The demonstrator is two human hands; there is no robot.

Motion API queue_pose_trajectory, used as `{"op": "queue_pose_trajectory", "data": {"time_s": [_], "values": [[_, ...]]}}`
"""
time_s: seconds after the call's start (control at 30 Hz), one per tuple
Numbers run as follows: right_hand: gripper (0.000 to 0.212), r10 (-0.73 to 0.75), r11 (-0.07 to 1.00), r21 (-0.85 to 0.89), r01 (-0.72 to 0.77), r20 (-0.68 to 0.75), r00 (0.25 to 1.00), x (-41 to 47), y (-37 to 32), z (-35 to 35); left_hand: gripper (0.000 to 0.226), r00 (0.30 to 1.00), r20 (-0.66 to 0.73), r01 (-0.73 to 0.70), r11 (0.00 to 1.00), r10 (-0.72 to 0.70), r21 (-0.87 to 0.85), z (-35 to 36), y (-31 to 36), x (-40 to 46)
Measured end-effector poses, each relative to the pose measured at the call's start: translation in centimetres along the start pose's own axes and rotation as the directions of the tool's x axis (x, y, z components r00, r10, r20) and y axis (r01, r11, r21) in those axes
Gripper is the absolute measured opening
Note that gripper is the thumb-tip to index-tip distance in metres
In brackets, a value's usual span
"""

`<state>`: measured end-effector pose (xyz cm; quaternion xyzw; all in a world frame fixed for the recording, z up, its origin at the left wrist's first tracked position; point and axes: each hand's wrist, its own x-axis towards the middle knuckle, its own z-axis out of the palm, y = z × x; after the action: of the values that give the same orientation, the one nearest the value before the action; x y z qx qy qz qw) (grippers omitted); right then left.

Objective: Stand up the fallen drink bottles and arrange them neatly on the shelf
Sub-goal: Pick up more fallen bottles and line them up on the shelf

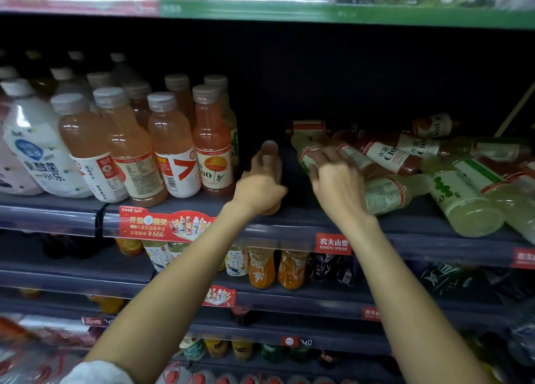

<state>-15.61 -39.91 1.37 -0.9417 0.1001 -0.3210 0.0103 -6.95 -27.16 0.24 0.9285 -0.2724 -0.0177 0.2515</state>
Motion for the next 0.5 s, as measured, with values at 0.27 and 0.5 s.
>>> {"op": "queue_pose_trajectory", "data": {"time_s": [0.27, 0.5], "values": [[0.053, 0.109, 0.453, 0.741, -0.496, 0.506, 0.856, 0.4, -3.5, 1.1, 0.081, 0.816, -0.453, -0.468, 0.87, 0.358, -0.156, 0.9, -2.6, -3.3], [0.071, 0.072, 0.279, 0.916, -0.288, 0.28, 0.957, -0.5, -6.6, 2.3, 0.077, 0.774, -0.503, -0.531, 0.828, 0.384, -0.183, -1.4, -5.4, -6.1]]}}
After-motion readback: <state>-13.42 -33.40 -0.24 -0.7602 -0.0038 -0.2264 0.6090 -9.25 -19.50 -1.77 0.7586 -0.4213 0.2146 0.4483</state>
